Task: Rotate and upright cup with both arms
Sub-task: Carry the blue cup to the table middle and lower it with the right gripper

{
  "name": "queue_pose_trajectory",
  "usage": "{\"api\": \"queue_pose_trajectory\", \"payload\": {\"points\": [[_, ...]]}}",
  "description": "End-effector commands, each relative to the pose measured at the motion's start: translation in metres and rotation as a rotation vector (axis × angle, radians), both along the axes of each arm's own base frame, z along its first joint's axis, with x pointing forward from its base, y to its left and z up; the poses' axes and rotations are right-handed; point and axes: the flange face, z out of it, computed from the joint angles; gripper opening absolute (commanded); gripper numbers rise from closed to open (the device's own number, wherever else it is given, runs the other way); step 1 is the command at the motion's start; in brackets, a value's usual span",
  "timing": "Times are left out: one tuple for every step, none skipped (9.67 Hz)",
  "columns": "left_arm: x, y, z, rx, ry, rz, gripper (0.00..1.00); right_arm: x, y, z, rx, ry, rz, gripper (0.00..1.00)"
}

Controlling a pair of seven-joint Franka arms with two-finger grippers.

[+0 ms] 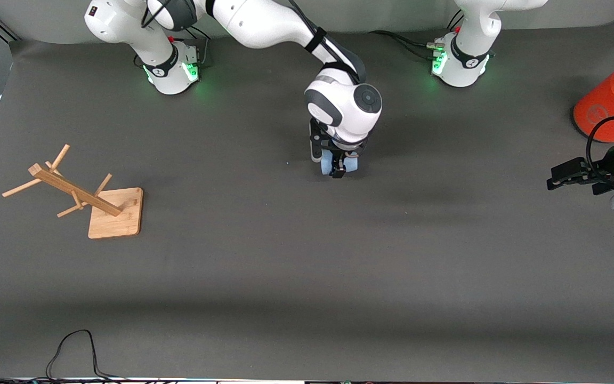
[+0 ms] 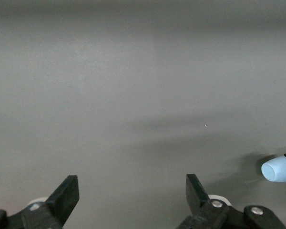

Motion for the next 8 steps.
{"api": "queue_pose_trajectory", "payload": {"points": [[0.000,-0.001,0.008,-0.006,-0.021,-0.023,1.00,0.001,0.011,-0.007,-0.001,-0.021,-0.034,0.59],[0.001,-0.005,0.007,-0.007,-0.019,-0.027,1.00,0.001,0.011,-0.014,-0.007,-0.021,-0.033,0.59],[0.004,-0.006,0.007,-0.004,-0.034,-0.029,1.00,0.001,0.010,-0.022,-0.015,-0.019,-0.037,0.60],[0.004,-0.008,0.007,-0.004,-0.039,-0.033,1.00,0.001,0.011,-0.022,-0.014,-0.020,-0.038,0.71],[0.004,-0.009,0.007,-0.005,-0.038,-0.035,1.00,0.001,0.012,-0.020,-0.010,-0.023,-0.038,1.00],[0.004,-0.009,0.006,-0.003,-0.036,-0.035,1.00,0.001,0.012,-0.020,-0.011,-0.022,-0.037,1.00],[0.004,-0.007,0.007,-0.003,-0.036,-0.032,1.00,0.001,0.012,-0.020,-0.012,-0.023,-0.036,1.00],[0.003,-0.005,0.006,-0.003,-0.033,-0.029,1.00,0.002,0.011,-0.018,-0.008,-0.023,-0.037,1.00]]}}
